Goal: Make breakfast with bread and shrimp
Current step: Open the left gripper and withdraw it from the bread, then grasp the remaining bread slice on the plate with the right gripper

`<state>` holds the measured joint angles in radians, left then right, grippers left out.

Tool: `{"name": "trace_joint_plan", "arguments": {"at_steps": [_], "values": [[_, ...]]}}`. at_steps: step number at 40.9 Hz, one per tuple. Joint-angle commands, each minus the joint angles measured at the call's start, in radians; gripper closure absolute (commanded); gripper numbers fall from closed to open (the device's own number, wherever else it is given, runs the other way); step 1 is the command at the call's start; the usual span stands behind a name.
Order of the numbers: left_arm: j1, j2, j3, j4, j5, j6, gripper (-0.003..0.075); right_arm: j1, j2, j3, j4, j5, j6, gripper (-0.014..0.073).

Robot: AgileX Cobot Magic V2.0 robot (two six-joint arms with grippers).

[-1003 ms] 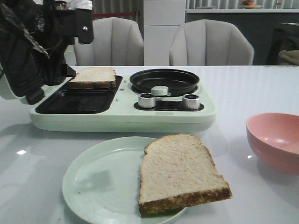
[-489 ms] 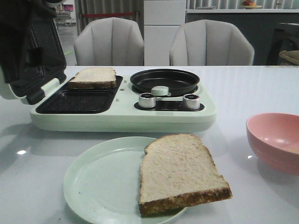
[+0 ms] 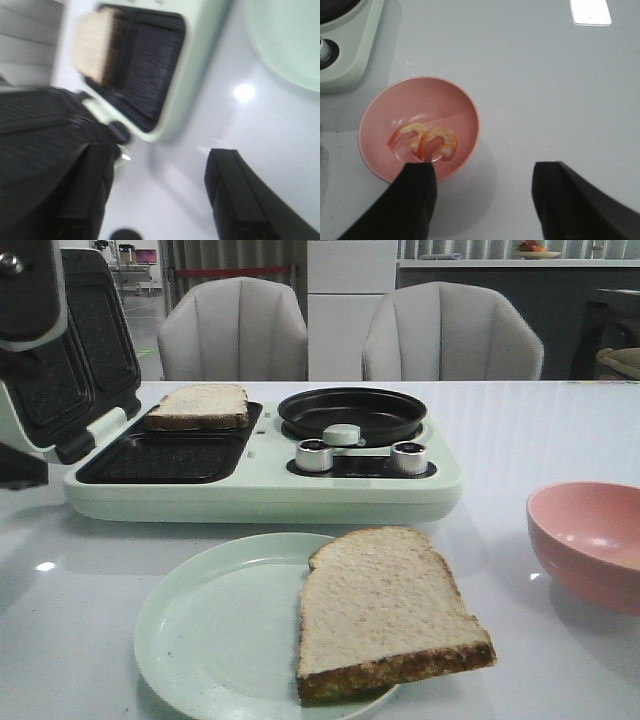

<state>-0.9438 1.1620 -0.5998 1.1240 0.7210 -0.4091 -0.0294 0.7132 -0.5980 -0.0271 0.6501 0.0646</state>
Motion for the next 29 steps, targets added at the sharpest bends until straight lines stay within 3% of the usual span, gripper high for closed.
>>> {"name": "trace_joint_plan", "arguments": {"at_steps": [1,9,19,24,29], "values": [[-0.025,-0.035,-0.075,-0.26,0.063,0.092,0.0277,-0.006,0.003,-0.035,-0.01,-0.072,-0.003,0.0068],[-0.025,-0.189,-0.083,-0.634,-0.019,0.092,0.0277,-0.006,0.003,-0.035,-0.008,-0.075,-0.003,0.0068],[-0.025,-0.492,-0.083,-0.855,-0.034,0.092,0.0286,-0.006,0.003,-0.035,0.042,-0.066,-0.003,0.0068],[-0.025,-0.612,-0.083,-0.87,-0.035,0.092,0.0286,0.013,0.033,-0.037,0.231,0.007,-0.053,0.0072],[-0.025,-0.665,-0.083,-0.86,-0.036,0.092,0.0286,0.083,0.099,-0.037,0.511,0.093,-0.232,0.0105]]}}
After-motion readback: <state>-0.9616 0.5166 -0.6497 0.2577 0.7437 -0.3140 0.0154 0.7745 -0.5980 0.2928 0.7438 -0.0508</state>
